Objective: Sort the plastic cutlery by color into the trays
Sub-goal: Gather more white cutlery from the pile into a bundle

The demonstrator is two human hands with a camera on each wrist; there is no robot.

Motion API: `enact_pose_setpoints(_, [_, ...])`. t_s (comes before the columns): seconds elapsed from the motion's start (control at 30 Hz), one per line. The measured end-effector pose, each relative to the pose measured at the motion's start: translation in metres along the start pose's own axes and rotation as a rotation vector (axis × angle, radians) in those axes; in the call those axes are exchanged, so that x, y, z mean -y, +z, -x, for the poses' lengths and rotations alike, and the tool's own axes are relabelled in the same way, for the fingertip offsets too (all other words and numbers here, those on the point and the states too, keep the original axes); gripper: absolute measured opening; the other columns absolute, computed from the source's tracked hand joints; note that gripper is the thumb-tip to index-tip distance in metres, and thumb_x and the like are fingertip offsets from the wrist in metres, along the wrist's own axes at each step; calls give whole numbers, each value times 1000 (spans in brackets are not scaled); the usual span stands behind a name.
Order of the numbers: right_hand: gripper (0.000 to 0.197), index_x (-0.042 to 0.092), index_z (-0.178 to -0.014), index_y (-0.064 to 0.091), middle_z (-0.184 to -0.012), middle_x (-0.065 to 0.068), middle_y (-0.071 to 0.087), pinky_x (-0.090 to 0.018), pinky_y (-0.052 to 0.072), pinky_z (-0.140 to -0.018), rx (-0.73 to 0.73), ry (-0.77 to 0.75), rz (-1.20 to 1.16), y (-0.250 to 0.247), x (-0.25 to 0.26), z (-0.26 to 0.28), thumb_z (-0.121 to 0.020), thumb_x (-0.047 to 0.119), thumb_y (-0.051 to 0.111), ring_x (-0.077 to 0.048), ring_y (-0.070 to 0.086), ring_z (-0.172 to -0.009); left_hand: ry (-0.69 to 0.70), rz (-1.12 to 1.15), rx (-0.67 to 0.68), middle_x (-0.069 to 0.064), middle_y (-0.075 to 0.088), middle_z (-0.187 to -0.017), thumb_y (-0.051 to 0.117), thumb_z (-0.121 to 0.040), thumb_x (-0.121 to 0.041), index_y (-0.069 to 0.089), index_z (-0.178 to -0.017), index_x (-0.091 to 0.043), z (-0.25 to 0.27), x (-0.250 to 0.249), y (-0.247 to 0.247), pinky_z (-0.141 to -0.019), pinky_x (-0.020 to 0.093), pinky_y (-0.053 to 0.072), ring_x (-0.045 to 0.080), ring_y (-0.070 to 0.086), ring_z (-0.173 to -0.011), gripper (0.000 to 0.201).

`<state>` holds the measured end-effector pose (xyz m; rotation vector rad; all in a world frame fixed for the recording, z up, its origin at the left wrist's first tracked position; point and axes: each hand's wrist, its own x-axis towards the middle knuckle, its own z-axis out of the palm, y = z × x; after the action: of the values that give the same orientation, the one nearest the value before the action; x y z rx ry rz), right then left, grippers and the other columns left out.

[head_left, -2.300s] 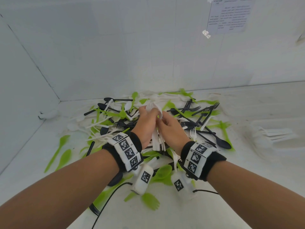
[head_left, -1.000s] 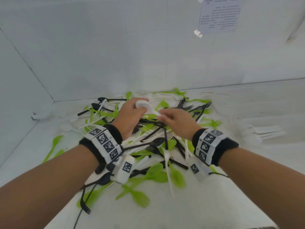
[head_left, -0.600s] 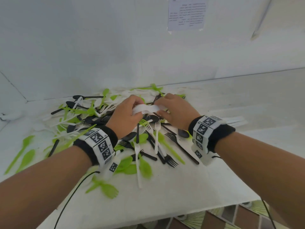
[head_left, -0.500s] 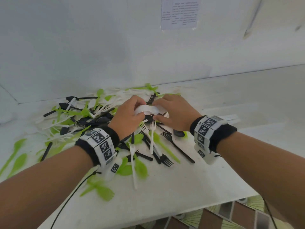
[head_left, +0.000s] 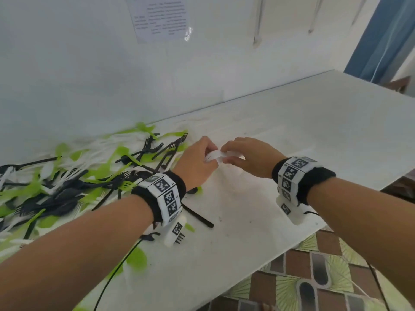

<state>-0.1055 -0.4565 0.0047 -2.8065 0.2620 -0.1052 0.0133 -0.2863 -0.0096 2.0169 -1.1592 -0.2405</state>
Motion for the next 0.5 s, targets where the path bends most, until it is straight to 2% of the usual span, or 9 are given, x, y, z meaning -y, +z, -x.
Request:
enact_pose_setpoints(0.1, [27, 34, -123, 63, -110, 8, 56, -31, 44, -83, 26, 3, -40, -11, -34, 5, -99, 47, 58, -16, 57, -94, -20, 16, 34, -1, 64, -99, 67, -85, -21, 56, -103, -22, -20, -9, 31, -76, 35, 55, 18, 61, -92, 21])
enact_pose_setpoints(0.2, [26, 36, -121, 64, -108, 10, 53, -27, 37, -81, 95, -19, -58, -20, -66, 4, -98, 47, 59, -13, 56, -94, -102, -88, 70, -1, 58, -104, 60, -80, -30, 54, -105, -27, -36, -18, 59, -89, 44, 49, 26, 52, -107, 26])
enact_pose_setpoints(0.3, [25, 34, -120, 65, -107, 9, 55, -27, 36, -82, 170, -48, -38, -23, -96, 0, -98, 45, 61, -14, 55, -97, -164, -374, 118, 2, 42, -128, 63, -77, -49, 52, -121, -31, -48, -26, 78, -107, 44, 34, 30, 34, -126, 48])
enact_pose_setpoints(0.4, [25, 32, -120, 64, -106, 7, 55, -28, 37, -84, 222, -59, -55, -20, -115, -4, -97, 42, 60, -15, 55, -99, -291, -461, 157, 8, 25, -148, 79, -74, -52, 39, -142, -29, -53, -25, 82, -116, 47, 29, 32, 22, -139, 82])
enact_pose_setpoints(0.43, [25, 30, -118, 65, -104, 8, 56, -29, 37, -83, 226, -66, -86, -18, -120, -6, -97, 42, 60, -16, 55, -99, -330, -467, 184, 9, 24, -150, 82, -73, -50, 35, -144, -27, -54, -25, 81, -117, 46, 29, 33, 23, -141, 88])
enact_pose_setpoints(0.5, [23, 27, -115, 65, -99, 8, 60, -28, 38, -80, 232, -84, -156, -15, -125, -8, -97, 40, 61, -16, 56, -95, -394, -445, 232, 10, 28, -146, 85, -70, -48, 35, -143, -25, -57, -24, 81, -113, 45, 36, 32, 36, -135, 91])
